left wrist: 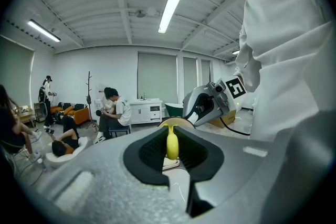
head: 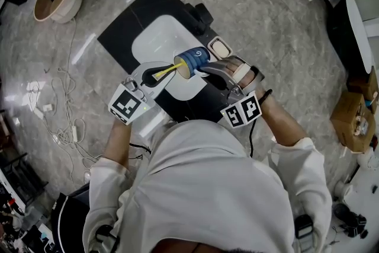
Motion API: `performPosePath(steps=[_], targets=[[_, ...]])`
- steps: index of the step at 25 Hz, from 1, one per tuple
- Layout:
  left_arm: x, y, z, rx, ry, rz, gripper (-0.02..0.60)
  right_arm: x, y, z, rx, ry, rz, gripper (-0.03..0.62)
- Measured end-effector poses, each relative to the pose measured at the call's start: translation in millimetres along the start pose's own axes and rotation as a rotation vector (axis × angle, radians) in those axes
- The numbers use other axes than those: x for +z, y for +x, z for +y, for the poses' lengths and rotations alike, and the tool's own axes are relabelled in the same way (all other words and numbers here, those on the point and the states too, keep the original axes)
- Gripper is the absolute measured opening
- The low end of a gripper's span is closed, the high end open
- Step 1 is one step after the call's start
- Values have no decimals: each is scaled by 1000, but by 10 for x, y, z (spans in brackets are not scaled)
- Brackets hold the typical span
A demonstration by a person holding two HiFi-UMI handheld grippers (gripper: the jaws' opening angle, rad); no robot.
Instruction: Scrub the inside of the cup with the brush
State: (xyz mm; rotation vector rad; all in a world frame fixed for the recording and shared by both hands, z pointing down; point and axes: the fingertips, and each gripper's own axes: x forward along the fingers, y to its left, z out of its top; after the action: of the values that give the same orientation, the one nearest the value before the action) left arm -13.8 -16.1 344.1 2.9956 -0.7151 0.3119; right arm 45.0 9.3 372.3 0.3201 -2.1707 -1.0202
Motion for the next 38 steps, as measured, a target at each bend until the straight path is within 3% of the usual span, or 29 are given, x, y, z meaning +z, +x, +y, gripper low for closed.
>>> performPosePath(steps=[10, 13, 28, 38], targets=[[-122, -106, 13, 5, -24, 16, 34, -46, 13, 12, -2, 30, 7, 54], [-120, -150, 36, 23, -23, 9, 34, -49, 26, -17, -8, 86, 1, 55], [-72, -544, 315, 174, -69, -3, 34, -285, 133, -169, -80, 521, -13, 55], [-52, -621, 415, 258, -88, -22, 34, -543, 336, -274, -227, 964, -146, 54]])
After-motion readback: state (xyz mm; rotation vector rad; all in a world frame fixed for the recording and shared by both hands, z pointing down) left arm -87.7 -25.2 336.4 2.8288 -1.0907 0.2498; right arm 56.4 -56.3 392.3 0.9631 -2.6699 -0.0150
